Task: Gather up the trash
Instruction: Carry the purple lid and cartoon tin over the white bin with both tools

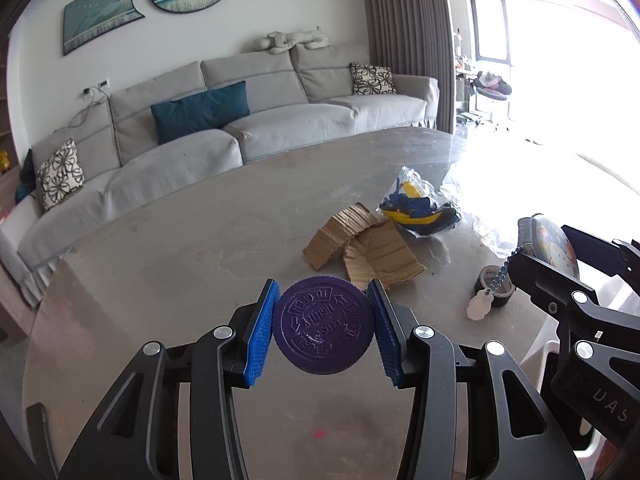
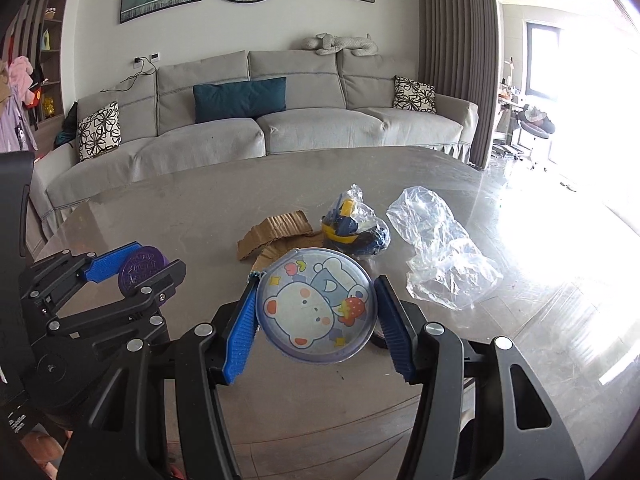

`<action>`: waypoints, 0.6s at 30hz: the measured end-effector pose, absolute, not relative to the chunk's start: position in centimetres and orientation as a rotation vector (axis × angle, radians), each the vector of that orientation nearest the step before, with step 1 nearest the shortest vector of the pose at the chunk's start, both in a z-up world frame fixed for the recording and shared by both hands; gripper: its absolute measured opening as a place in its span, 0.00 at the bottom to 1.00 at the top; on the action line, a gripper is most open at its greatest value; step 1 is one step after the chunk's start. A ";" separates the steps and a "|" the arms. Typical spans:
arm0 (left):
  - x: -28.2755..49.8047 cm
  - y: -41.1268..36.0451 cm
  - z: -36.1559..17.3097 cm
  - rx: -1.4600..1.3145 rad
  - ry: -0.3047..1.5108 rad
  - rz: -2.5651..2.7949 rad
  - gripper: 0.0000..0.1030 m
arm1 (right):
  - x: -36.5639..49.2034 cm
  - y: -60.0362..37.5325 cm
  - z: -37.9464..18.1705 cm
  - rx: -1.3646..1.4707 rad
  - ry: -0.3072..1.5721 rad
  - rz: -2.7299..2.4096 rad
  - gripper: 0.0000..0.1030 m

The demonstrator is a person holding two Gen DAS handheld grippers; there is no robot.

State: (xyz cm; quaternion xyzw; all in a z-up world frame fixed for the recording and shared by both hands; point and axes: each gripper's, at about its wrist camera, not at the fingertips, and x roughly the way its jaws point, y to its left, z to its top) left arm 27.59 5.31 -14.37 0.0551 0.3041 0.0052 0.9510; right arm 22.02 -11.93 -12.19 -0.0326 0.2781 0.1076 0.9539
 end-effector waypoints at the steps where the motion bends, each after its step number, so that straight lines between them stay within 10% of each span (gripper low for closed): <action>1: 27.6 4.9 -14.4 0.109 0.620 0.001 0.46 | 21.9 -12.3 -12.2 -0.064 0.563 0.210 0.55; 18: 25.0 -6.6 -14.8 0.193 0.600 -0.190 0.46 | 15.2 -22.0 -11.9 -0.052 0.520 0.008 0.55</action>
